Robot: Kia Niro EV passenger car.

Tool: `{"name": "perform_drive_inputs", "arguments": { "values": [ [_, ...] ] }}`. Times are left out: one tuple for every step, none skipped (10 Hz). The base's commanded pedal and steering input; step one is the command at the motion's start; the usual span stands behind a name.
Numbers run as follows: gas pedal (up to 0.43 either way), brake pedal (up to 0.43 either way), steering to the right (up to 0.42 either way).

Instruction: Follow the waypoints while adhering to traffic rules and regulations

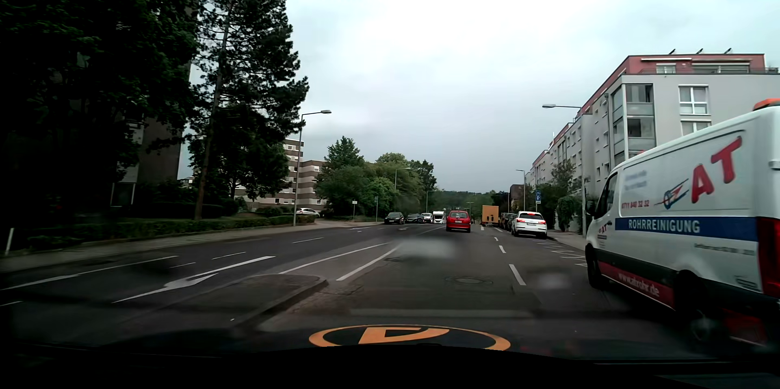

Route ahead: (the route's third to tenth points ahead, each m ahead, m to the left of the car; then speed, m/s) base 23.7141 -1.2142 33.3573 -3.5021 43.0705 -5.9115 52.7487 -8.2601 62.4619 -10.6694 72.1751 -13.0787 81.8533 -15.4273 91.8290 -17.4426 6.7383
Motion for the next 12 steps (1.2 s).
{"name": "perform_drive_inputs", "arguments": {
  "values": [
    [0.268, 0.000, 0.107],
    [0.268, 0.000, 0.109],
    [0.260, 0.000, 0.107],
    [0.248, 0.000, 0.099],
    [0.248, 0.000, 0.086],
    [0.248, 0.000, 0.077],
    [0.248, 0.000, 0.069],
    [0.248, 0.000, 0.062],
    [0.248, 0.000, 0.055],
    [0.220, 0.000, 0.048],
    [0.209, 0.000, 0.041],
    [0.197, 0.000, 0.039]
  ]
}}
